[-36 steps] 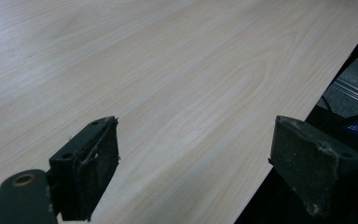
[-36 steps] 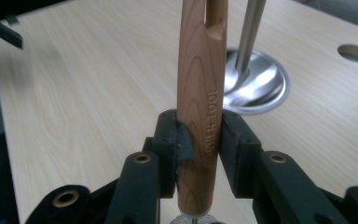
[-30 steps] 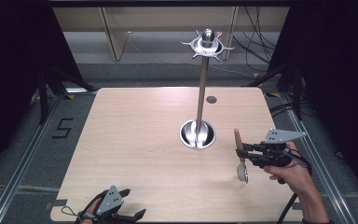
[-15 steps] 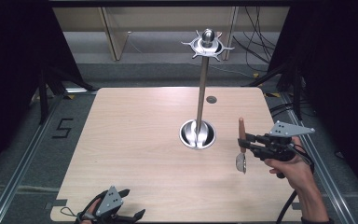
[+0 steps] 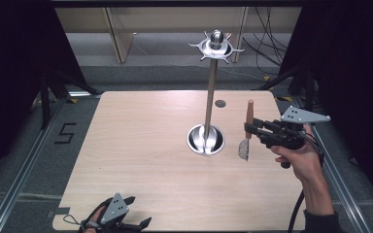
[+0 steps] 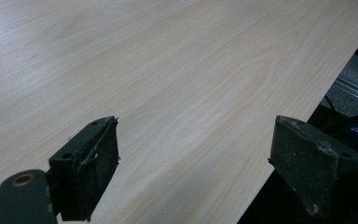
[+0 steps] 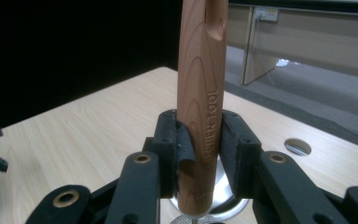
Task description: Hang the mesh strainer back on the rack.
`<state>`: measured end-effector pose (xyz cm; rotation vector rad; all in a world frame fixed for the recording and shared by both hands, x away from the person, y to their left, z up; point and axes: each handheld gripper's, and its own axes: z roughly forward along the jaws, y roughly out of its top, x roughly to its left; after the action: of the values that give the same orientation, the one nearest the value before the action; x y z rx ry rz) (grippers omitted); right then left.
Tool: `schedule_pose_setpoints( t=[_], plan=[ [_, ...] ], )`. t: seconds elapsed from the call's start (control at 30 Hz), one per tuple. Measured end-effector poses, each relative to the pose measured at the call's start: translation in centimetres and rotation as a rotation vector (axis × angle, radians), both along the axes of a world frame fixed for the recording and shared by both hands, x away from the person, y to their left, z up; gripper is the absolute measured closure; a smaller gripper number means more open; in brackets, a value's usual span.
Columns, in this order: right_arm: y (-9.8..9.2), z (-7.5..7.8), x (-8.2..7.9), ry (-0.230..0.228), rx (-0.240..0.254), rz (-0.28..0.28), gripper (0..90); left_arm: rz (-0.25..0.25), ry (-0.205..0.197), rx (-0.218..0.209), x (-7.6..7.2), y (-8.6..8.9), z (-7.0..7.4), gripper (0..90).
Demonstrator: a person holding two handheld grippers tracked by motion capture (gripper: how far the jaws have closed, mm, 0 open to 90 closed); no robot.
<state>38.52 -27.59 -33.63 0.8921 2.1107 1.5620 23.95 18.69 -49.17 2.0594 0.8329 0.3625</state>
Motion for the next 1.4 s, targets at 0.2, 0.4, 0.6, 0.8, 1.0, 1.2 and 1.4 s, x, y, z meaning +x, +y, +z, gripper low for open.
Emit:
schedule_pose_setpoints(
  t=[0.2,0.4,0.6,0.8,1.0,1.2,1.4],
  plan=[
    [1.0,1.2,0.6,-0.036,0.001,-0.008,70.1,0.002,-0.001,-0.005,0.0,0.0,0.0,14.8],
    [1.7,2.8,1.3,-0.059,0.010,-0.020,70.1,0.001,0.007,0.010,0.0,0.0,0.0,14.8],
    [1.7,4.0,2.2,-0.081,0.016,-0.038,70.1,-0.021,-0.017,0.022,0.2,0.1,0.0,14.8],
    [1.6,5.3,3.7,-0.101,0.033,-0.058,70.1,-0.022,-0.012,0.025,0.2,0.1,0.0,14.8],
    [1.2,6.1,4.9,-0.099,0.044,-0.081,70.1,-0.021,-0.011,0.014,0.2,0.0,0.0,14.8],
    [1.1,7.0,6.4,-0.087,0.067,-0.100,70.1,-0.021,-0.010,0.020,0.2,0.1,0.0,14.8],
    [1.6,8.1,7.5,-0.092,0.041,-0.121,70.2,0.004,0.007,-0.018,0.0,-0.1,-0.1,14.8]
  ],
)
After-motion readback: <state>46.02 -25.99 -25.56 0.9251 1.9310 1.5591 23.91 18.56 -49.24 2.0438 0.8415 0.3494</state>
